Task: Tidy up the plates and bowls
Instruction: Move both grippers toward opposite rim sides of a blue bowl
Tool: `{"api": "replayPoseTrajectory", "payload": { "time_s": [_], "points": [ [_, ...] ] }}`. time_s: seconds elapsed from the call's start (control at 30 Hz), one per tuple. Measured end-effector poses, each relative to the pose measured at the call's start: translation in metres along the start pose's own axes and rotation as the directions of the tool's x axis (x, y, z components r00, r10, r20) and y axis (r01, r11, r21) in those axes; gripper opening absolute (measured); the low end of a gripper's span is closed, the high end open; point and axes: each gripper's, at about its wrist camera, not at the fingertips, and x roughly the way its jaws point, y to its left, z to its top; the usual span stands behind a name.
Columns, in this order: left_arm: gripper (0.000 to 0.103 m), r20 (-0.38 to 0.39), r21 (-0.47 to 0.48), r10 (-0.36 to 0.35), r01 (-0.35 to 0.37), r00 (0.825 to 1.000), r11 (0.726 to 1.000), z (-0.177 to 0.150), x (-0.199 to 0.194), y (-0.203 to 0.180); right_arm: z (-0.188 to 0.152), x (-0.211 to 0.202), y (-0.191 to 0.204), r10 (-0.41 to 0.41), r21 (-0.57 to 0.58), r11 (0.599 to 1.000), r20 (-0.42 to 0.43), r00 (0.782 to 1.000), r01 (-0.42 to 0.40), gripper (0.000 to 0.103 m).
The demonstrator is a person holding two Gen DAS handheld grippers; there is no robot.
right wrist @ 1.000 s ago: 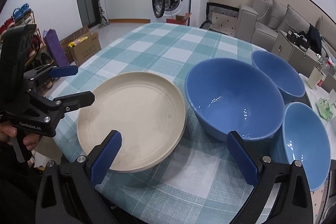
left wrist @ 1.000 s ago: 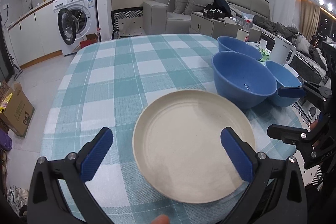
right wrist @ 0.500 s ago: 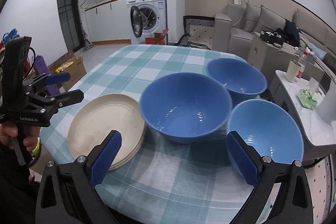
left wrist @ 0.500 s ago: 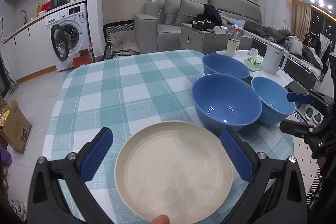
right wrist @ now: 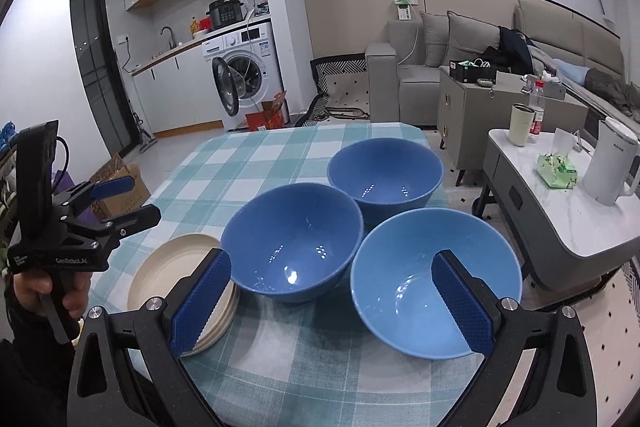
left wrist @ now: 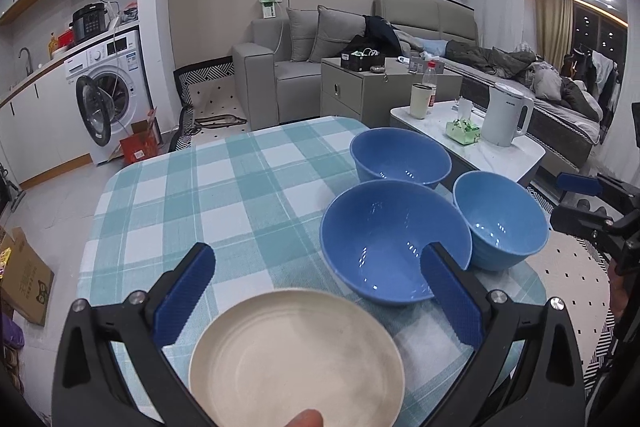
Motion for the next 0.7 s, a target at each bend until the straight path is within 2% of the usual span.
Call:
{"api": "replayPoseTrajectory", "payload": {
  "time_s": [0.13, 0.7],
  "points": [
    [0.103, -0.002, -0.018, -0.022, 0.022, 1.0, 1.0, 0.014, 0.008, -0.004, 0.007, -0.004, -0.01, 0.006, 0.015, 1.0, 0.009, 1.0, -0.006, 0.102],
    [0.103, -0.002, -0.028, -0.012, 0.012, 1.0, 1.0, 0.051, 0.033, -0.004, 0.045, -0.034, -0.047, -0.012, 0.063, 0.998, 0.081, 0.997, 0.007, 0.102]
  ]
}}
